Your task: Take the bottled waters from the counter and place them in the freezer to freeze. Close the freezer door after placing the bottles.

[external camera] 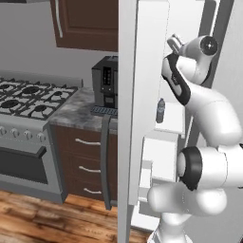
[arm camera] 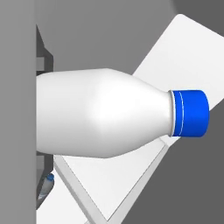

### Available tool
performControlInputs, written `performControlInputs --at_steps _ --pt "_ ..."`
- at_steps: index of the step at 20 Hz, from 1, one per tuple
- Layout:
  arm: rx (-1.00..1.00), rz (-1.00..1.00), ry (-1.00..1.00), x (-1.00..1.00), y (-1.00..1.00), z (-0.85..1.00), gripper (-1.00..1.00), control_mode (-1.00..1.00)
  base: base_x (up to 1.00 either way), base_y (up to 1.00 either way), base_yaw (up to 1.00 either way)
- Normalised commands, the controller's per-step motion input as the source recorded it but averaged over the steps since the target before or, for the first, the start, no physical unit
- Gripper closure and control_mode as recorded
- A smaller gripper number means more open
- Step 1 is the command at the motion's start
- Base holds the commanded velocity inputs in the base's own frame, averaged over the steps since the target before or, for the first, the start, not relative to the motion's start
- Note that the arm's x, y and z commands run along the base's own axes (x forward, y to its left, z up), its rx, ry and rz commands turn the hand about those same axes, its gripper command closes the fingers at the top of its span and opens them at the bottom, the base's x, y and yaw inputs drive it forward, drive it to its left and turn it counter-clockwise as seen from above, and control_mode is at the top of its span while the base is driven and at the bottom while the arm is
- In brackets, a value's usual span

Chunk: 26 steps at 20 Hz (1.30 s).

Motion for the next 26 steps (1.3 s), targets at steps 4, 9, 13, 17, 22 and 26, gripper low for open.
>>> performControlInputs --at_steps 4,9,13,17,22,26 --pt "-0.05 0.06 0.02 0.48 -0.27 0.0 1.0 -1.0 0.0 0.0 0.0" --pt "-0.05 0.09 0.0 0.48 -0.09 0.0 1.0 -1.0 0.0 0.0 0.0" --pt "-0.07 0.07 0.0 0.42 -0.12 0.0 1.0 -1.0 0.0 0.0 0.0" --pt "-0.15 0.01 0.02 0.27 0.0 0.0 1.0 -1.0 0.0 0.0 0.0" --pt "-0.2 0.0 0.0 0.22 0.0 -0.02 1.0 -1.0 0.0 0.0 0.0" --pt "-0.21 0.01 -0.01 0.13 0.0 -0.16 1.0 -1.0 0.0 0.0 0.0"
